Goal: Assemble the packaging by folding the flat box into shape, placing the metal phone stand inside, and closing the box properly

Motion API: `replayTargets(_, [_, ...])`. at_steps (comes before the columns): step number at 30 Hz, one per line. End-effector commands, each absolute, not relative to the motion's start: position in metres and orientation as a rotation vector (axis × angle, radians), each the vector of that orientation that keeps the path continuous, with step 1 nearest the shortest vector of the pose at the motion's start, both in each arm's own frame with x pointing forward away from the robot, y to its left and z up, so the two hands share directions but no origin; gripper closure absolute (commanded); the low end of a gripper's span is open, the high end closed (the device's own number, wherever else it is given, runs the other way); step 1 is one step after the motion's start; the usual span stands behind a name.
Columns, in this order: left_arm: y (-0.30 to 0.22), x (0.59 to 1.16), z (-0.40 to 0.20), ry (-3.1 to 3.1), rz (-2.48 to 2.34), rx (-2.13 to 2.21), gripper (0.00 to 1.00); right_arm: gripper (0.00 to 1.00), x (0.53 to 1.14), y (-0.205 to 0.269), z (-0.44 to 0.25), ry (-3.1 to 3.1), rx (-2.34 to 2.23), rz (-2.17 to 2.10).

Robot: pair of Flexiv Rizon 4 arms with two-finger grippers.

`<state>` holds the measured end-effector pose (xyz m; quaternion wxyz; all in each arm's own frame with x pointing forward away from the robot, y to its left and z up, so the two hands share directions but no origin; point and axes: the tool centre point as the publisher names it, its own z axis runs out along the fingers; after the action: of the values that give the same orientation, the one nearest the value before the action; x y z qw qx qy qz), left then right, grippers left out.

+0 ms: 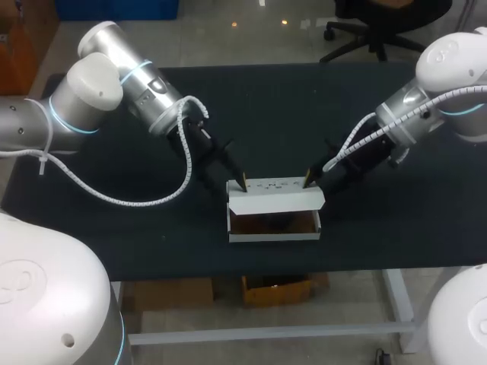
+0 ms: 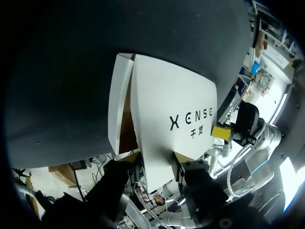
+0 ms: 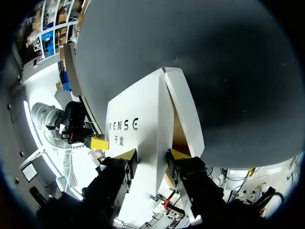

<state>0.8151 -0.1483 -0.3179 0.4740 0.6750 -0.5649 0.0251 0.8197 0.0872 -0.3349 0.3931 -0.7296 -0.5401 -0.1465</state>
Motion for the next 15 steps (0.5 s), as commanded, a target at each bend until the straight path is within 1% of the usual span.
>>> replayTargets(1, [-0.1485,0.8139,-0.319,-1.384,0.063,1.651,0.58,0.6,0.8204,0.0879,-0.3382,-1.372,-1.843,-0.369])
replayTargets(12, [-0.1457,0.8117,-0.3246,-1.388,0.067,1.645,0.57,0.57,0.8201,0.0873,-0.3469,-1.38,-1.833,-0.356])
replayTargets(15, [-0.1451,0.8115,-0.3256,-1.39,0.069,1.645,0.58,0.58,0.8203,0.0871,-0.3482,-1.382,-1.83,-0.353])
